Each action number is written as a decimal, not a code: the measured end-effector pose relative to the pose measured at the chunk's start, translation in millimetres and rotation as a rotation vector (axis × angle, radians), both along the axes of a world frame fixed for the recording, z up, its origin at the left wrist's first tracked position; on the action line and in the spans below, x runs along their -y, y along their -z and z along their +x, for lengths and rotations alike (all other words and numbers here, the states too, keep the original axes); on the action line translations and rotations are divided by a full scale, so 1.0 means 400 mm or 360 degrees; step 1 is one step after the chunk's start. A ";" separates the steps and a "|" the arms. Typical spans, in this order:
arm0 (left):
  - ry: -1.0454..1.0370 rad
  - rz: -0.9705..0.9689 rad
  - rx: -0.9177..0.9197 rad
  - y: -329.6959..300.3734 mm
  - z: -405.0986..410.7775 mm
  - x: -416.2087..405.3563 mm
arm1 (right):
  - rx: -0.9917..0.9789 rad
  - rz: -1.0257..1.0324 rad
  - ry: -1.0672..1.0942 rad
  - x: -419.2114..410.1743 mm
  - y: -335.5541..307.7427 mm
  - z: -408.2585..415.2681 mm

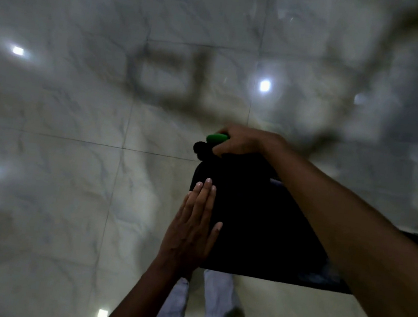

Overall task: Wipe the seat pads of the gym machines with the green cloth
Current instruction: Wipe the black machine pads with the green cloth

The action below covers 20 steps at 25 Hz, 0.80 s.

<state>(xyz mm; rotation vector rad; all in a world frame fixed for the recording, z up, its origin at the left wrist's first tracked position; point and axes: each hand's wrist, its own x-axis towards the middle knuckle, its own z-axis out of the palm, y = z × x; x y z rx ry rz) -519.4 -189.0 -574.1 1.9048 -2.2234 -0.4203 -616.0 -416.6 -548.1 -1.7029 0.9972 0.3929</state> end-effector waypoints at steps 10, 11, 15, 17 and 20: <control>-0.0046 -0.0032 0.0003 0.013 -0.026 0.064 | -0.0141 -0.0115 0.0090 -0.025 -0.027 -0.091; -0.0036 -0.0036 -0.0003 0.011 -0.022 0.064 | -0.0143 -0.0168 0.0085 -0.030 -0.031 -0.073; 0.0022 -0.0038 -0.0012 0.002 -0.014 0.067 | -0.0273 -0.0197 0.0148 -0.045 -0.061 -0.163; 0.0067 -0.0029 -0.0005 -0.002 -0.021 0.080 | -0.0528 -0.0160 0.0141 -0.053 -0.089 -0.243; 0.0193 -0.0024 0.0012 -0.001 -0.052 0.123 | -0.0760 -0.0168 0.0161 -0.068 -0.103 -0.273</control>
